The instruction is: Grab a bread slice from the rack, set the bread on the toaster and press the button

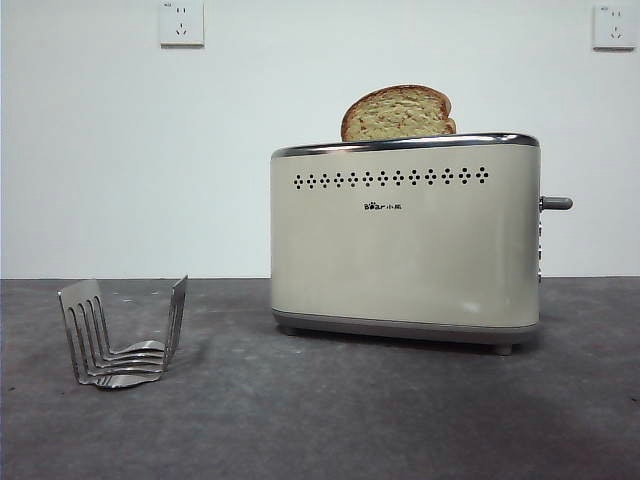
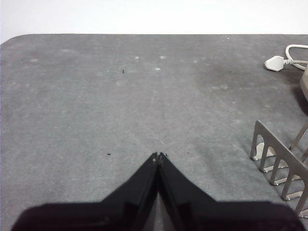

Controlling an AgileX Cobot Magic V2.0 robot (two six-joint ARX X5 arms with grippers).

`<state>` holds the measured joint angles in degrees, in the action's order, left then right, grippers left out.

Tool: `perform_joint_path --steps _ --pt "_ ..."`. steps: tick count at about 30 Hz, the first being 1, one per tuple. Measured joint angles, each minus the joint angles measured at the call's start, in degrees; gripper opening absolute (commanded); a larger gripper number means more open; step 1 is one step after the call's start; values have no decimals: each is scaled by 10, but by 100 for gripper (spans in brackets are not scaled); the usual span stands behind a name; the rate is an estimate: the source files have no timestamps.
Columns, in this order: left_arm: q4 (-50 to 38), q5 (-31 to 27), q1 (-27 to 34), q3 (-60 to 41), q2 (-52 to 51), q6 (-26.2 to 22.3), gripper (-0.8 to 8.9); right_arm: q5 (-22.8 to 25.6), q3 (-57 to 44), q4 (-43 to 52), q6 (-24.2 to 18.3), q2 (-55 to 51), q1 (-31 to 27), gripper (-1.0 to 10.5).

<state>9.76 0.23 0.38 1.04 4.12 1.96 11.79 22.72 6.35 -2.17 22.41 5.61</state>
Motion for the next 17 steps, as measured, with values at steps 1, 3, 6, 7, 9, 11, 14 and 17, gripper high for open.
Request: perform_joint_path --steps 1,3,6,7,9,11,14,17 --pt "0 0 0 0 0 0 -3 0 -44 28 -8 -33 0 1" --pt "0 0 0 0 0 0 -3 0 -119 69 -18 -92 0 1" --pt "0 0 0 0 0 0 -3 -18 -207 45 -22 -163 0 1" --pt "0 0 0 0 0 0 -3 -35 -219 0 -24 -181 -1 1" --pt "0 0 0 0 0 0 -3 -71 -221 -56 -31 -199 -1 1" --pt "0 0 0 0 0 0 -3 -104 -220 -87 -35 -212 -1 1" --pt "0 0 0 0 0 0 -3 -153 -217 -149 -39 -216 -5 1" --pt "0 0 0 0 1 0 -3 -164 -216 -164 -39 -216 -17 1"
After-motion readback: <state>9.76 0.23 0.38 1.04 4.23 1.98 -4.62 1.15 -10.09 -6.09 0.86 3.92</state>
